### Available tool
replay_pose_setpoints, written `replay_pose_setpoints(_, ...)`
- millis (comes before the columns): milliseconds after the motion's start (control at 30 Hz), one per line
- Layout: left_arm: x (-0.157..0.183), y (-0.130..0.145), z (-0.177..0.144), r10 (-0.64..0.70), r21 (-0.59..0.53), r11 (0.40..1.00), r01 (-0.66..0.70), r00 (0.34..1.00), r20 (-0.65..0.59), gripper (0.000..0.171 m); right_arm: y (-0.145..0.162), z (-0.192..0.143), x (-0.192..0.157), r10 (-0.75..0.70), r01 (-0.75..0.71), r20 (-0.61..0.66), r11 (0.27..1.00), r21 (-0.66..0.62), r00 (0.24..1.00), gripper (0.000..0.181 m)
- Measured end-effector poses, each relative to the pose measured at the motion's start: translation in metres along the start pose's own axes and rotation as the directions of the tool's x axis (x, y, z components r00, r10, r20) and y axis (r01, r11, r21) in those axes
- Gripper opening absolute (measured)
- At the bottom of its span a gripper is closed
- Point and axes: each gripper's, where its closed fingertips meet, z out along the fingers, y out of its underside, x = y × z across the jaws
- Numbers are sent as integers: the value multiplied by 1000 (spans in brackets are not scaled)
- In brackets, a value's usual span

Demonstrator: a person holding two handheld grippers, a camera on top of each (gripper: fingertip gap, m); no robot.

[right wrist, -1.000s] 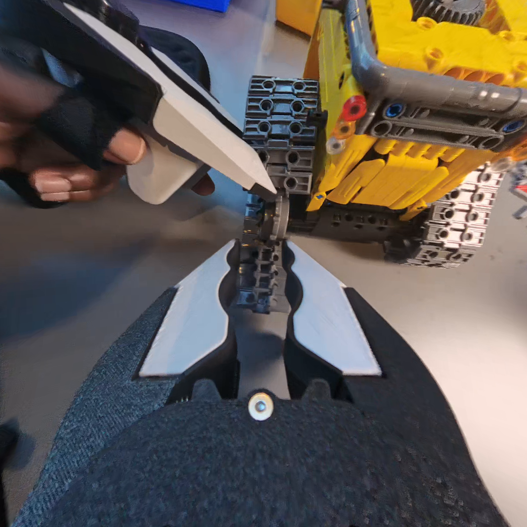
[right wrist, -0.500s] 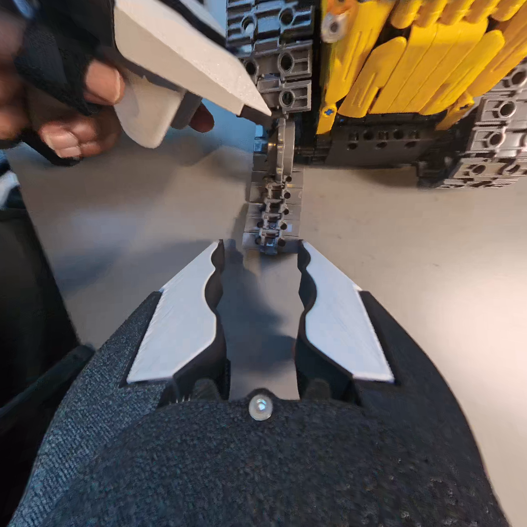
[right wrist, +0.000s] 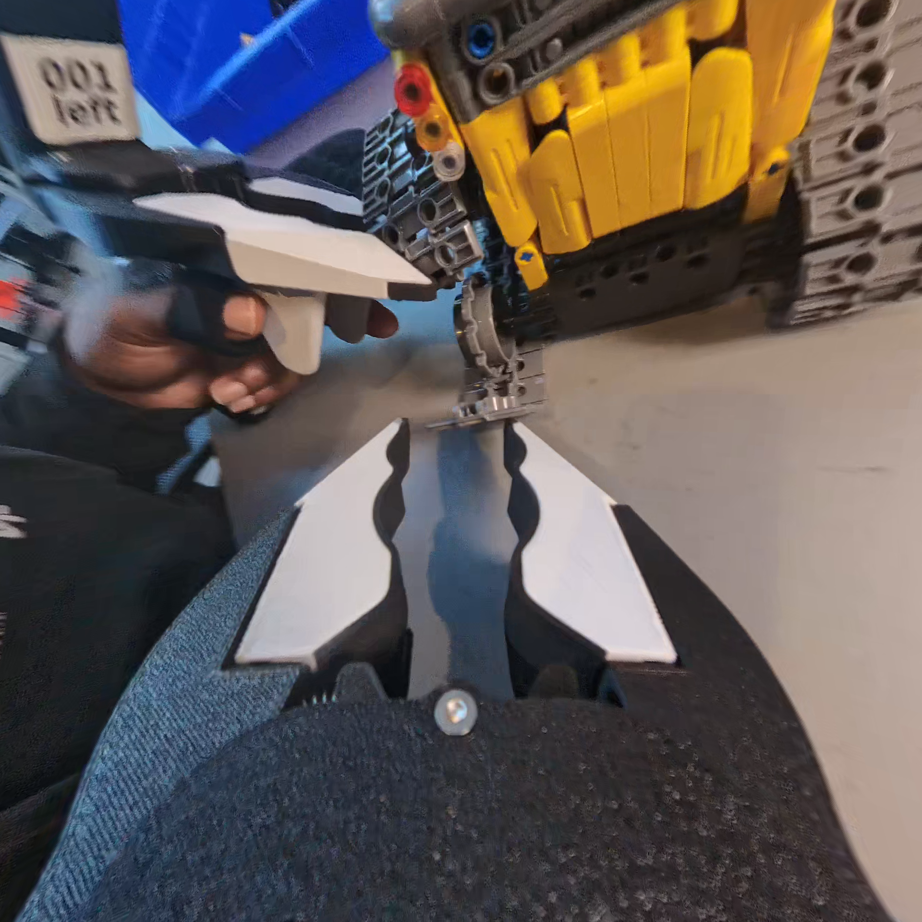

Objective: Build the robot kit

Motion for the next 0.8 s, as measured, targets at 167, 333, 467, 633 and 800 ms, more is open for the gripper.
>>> replay_pose_setpoints(167,1,0,0,-10,-3,1000,10,1000,-21,7,1,5,10,-311,305,-228,950,-64,922,47)
replay_pose_setpoints(333,2,1,-1,-15,-6,1000,15,999,-31,7,5,6,8,-391,375,-243,920,-112,888,46)
replay_pose_setpoints(467,2,0,-1,-12,1,1000,12,999,-32,7,3,7,15,-399,377,-309,917,-129,863,43)
replay_pose_setpoints(633,3,0,-2,-3,5,1000,3,1000,-28,7,-5,11,17,-308,301,-365,950,-79,878,44)
replay_pose_setpoints(800,3,1,-2,-3,-2,1000,3,1000,-30,7,-14,9,12,-242,269,-365,963,23,899,43)
